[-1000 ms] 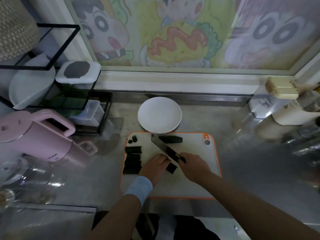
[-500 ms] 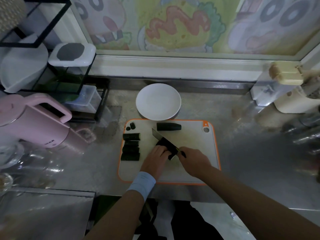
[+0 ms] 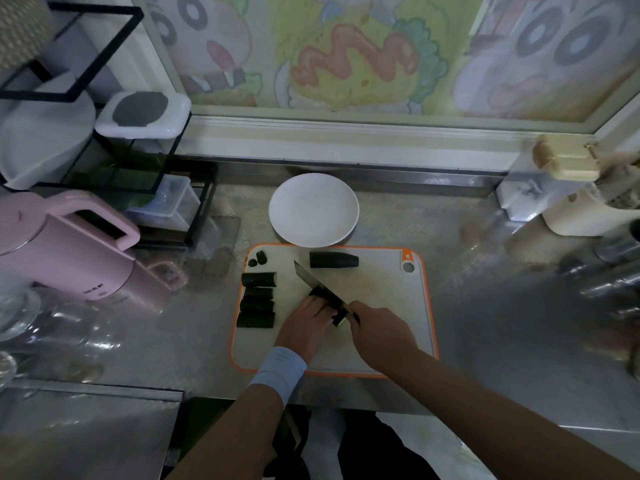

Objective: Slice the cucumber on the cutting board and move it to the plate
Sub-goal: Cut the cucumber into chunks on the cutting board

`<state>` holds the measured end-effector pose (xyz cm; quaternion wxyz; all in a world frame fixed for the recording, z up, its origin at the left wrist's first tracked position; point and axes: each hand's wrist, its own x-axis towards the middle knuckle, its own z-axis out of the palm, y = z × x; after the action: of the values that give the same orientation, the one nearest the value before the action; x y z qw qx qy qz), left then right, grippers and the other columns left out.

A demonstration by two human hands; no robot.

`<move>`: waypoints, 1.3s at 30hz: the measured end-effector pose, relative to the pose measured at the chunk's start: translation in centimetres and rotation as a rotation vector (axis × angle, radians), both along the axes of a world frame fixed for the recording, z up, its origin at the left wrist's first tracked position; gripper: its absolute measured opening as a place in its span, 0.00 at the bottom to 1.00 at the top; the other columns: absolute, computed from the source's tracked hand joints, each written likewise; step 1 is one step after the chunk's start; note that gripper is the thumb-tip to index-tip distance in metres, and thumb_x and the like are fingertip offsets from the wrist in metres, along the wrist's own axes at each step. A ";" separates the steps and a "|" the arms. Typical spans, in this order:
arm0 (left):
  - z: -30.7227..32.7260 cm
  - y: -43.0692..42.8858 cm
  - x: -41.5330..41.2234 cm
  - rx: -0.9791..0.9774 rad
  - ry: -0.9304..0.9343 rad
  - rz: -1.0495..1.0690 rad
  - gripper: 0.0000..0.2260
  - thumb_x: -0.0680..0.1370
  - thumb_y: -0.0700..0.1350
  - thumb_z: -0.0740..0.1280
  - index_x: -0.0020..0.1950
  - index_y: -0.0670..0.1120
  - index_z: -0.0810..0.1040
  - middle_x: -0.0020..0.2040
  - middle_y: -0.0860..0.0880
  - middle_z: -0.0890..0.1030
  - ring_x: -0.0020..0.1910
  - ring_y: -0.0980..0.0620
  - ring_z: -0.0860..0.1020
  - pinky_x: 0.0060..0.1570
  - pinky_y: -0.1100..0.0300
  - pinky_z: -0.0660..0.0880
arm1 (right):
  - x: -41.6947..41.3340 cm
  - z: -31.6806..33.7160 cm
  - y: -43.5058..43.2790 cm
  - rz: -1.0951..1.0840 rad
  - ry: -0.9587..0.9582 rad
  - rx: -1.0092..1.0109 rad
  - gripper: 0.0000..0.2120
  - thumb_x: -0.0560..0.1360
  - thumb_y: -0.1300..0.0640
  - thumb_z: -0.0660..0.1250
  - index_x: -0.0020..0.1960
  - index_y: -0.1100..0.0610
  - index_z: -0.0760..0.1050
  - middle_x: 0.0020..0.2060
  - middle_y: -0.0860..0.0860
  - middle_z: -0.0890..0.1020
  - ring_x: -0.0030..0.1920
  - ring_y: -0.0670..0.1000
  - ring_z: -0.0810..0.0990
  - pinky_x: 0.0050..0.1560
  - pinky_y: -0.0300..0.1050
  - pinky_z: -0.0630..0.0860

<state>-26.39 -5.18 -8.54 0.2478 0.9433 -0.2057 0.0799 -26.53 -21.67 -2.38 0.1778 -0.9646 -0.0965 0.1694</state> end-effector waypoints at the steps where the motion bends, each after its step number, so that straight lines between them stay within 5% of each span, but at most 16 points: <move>1: 0.2 0.0 0.0 0.001 -0.004 -0.001 0.09 0.67 0.34 0.74 0.45 0.42 0.81 0.47 0.45 0.80 0.49 0.49 0.75 0.45 0.60 0.76 | 0.0 0.1 0.0 0.001 0.005 -0.005 0.10 0.81 0.51 0.51 0.52 0.50 0.70 0.33 0.50 0.75 0.31 0.51 0.74 0.33 0.47 0.75; 10: 0.2 0.2 -0.1 0.003 -0.003 0.000 0.10 0.64 0.34 0.76 0.42 0.42 0.81 0.45 0.46 0.81 0.47 0.50 0.75 0.41 0.62 0.75 | 0.1 1.2 0.1 0.025 0.055 -0.054 0.05 0.81 0.55 0.53 0.48 0.50 0.66 0.32 0.49 0.72 0.30 0.49 0.72 0.27 0.42 0.62; 25: 0.2 0.2 0.0 -0.042 -0.033 0.016 0.10 0.63 0.32 0.77 0.41 0.41 0.81 0.43 0.45 0.81 0.47 0.53 0.70 0.44 0.65 0.69 | 1.0 2.0 1.0 0.036 0.123 -0.099 0.03 0.78 0.58 0.56 0.49 0.51 0.66 0.33 0.47 0.69 0.33 0.49 0.72 0.33 0.42 0.69; 39: 0.1 0.2 0.1 -0.048 0.004 0.015 0.09 0.66 0.34 0.76 0.43 0.43 0.81 0.44 0.46 0.80 0.47 0.50 0.75 0.42 0.60 0.78 | 1.7 2.8 2.0 0.063 0.155 -0.154 0.03 0.79 0.59 0.56 0.48 0.52 0.64 0.35 0.48 0.70 0.35 0.49 0.72 0.37 0.43 0.70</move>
<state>-26.32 -4.93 -8.46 0.2703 0.9387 -0.1962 0.0849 -24.88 -19.72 0.43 0.1050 -0.9558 -0.0993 0.2559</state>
